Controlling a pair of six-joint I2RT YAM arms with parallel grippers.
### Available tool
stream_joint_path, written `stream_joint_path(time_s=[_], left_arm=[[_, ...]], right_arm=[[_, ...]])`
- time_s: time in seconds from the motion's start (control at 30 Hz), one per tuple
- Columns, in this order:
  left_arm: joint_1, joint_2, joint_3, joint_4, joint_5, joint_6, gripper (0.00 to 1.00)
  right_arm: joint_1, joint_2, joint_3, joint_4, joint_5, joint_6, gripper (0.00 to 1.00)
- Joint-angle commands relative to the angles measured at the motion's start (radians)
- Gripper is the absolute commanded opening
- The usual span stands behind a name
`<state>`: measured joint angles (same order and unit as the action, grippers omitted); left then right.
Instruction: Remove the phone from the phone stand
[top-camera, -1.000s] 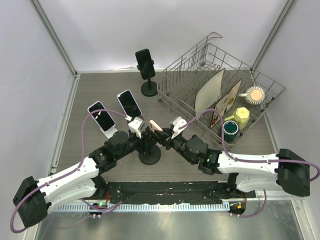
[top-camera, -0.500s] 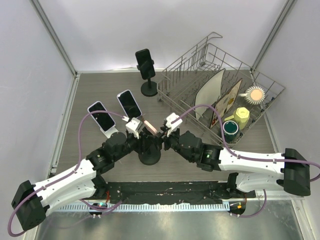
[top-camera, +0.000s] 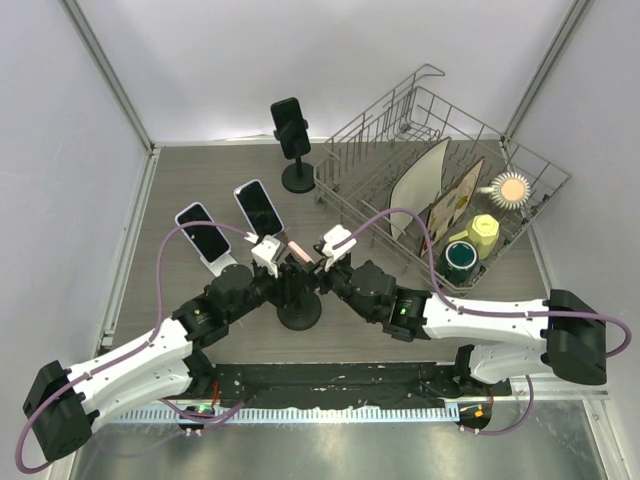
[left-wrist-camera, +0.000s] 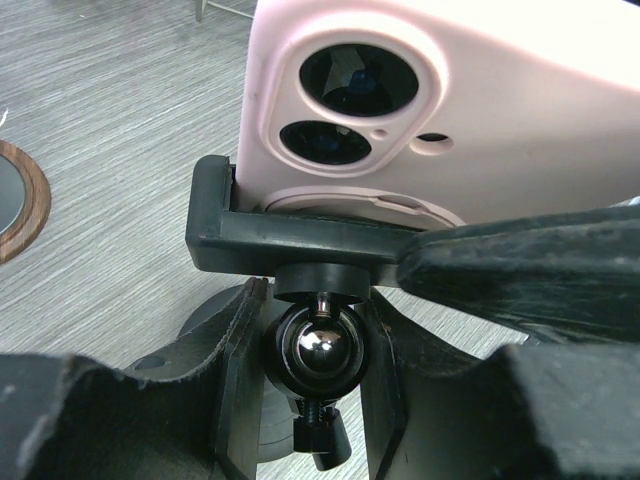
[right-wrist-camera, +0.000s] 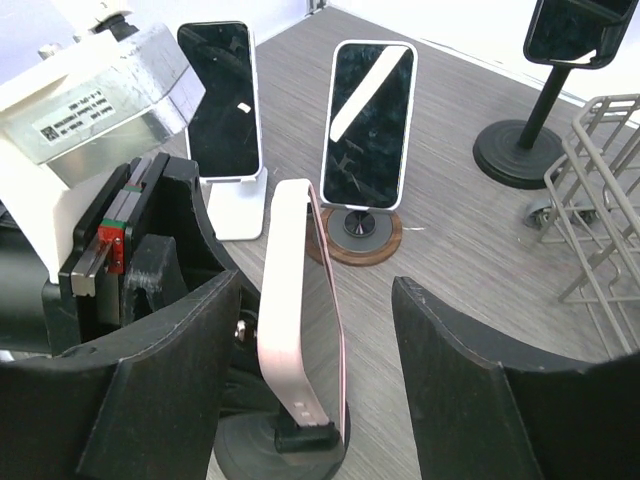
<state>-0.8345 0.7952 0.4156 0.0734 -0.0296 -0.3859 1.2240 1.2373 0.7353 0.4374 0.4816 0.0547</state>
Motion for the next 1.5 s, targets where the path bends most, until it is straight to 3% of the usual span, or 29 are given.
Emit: stream_joint_path(time_s=[0.0, 0.27, 0.77, 0.87, 1.2, 1.47], left_arm=[[0.002, -0.005, -0.011, -0.001, 0.014, -0.038, 0.00], [-0.002, -0.014, -0.012, -0.011, 0.011, -0.044, 0.00], [-0.002, -0.039, -0.018, -0.041, 0.003, -0.047, 0.00], [-0.002, -0.040, -0.014, -0.043, 0.003, -0.045, 0.00], [-0.002, -0.042, -0.006, -0.046, -0.061, -0.047, 0.00], [0.000, -0.060, -0.006, -0.040, -0.301, -0.129, 0.00]], right_arm=[[0.003, 0.039, 0.012, 0.146, 0.023, -0.049, 0.66], [0.003, 0.109, 0.018, 0.196, 0.037, -0.104, 0.53], [0.003, 0.111, 0.021, 0.224, 0.054, -0.125, 0.50], [0.003, 0.113, 0.019, 0.221, 0.060, -0.130, 0.43], [0.003, 0.096, 0.019, 0.143, 0.041, -0.118, 0.01], [0.045, 0.044, -0.011, 0.063, 0.100, -0.104, 0.01]])
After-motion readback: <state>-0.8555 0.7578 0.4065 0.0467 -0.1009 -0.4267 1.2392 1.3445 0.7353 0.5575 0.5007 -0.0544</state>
